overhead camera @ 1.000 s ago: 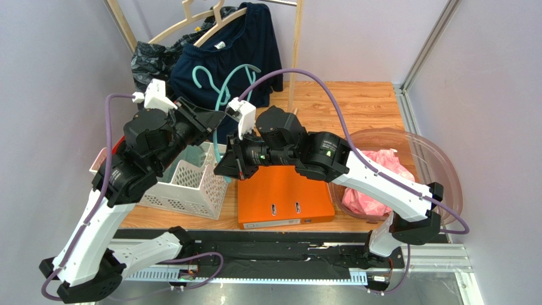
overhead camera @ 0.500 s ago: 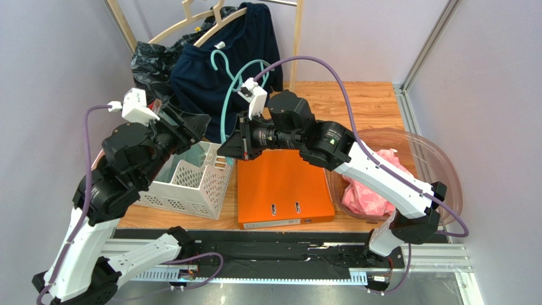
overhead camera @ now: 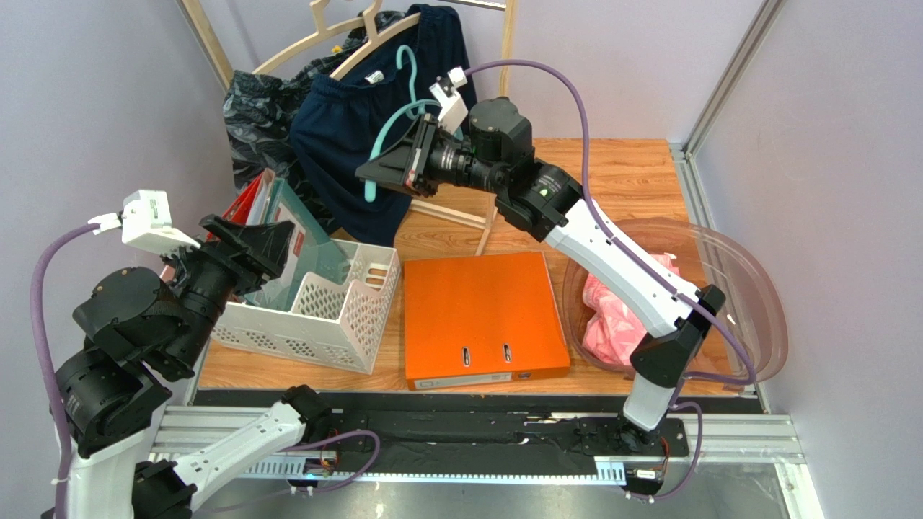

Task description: Remove the shorts from the hanger

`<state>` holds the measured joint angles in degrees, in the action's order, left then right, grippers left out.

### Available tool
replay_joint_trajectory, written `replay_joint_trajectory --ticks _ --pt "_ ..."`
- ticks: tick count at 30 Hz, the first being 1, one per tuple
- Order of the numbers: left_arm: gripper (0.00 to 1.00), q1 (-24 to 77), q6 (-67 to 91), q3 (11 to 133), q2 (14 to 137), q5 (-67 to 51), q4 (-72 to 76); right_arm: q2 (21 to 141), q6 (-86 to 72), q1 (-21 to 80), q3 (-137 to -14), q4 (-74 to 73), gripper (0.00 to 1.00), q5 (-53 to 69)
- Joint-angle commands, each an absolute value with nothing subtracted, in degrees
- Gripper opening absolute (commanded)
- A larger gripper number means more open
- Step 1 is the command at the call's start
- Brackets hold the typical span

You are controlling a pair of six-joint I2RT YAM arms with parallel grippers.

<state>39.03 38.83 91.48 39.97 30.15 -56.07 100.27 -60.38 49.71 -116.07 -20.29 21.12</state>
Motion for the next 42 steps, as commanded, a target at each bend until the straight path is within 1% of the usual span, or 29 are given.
replay_joint_trajectory --ticks 1,6,10,26,36,42 --pt "0.70 39.0 34.4 93.5 40.3 30.9 -57.5 101.5 -68.3 47.6 -121.4 -12.6 0.00 20.0" --pt "0.70 39.0 32.0 95.5 41.0 30.9 -58.6 104.1 -73.6 44.7 -123.5 -9.0 0.00 20.0" --pt "0.70 39.0 30.1 97.1 41.1 31.1 -59.5 105.1 -75.0 43.6 -126.2 -8.5 0.00 18.6" --pt "0.69 39.1 28.7 98.3 41.0 30.3 -59.6 105.5 -75.5 42.4 -128.8 -6.2 0.00 13.1" --pt "0.69 39.1 28.1 98.1 40.8 30.9 -58.9 107.8 -74.7 42.2 -134.5 -5.5 0.00 12.6" --pt "0.69 39.0 28.0 98.1 41.0 30.7 -58.7 107.8 -74.1 42.4 -134.0 -5.3 0.00 13.9"
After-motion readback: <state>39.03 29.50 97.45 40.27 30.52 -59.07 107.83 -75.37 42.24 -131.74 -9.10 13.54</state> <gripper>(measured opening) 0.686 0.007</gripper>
